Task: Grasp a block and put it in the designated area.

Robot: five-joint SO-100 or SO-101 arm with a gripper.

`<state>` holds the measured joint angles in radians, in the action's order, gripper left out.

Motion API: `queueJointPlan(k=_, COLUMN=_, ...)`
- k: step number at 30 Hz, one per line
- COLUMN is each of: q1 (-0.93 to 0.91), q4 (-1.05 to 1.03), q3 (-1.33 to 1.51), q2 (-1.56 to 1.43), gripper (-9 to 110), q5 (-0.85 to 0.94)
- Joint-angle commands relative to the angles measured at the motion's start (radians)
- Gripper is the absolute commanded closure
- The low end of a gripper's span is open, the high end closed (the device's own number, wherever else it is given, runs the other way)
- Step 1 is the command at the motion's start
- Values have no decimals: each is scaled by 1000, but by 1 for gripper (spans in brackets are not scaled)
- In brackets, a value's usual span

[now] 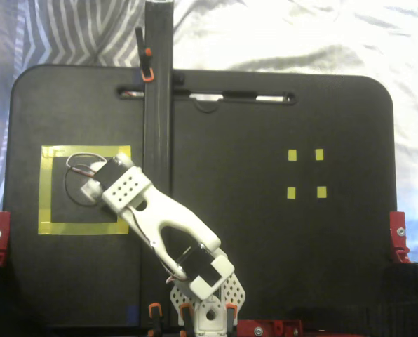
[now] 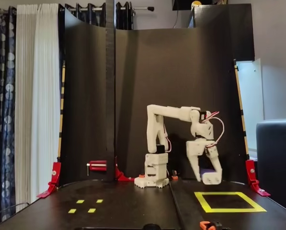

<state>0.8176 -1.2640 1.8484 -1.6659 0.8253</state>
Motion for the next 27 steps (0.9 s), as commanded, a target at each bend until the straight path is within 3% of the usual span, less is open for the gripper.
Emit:
queueJointPlan(k=1, q1=18, q4=23, q3=-6, q2=14, gripper=82, q5=-21)
queueJointPlan(k=27, q1=37, q4=201, q3=-11, q2=273, gripper=82, q5=-48)
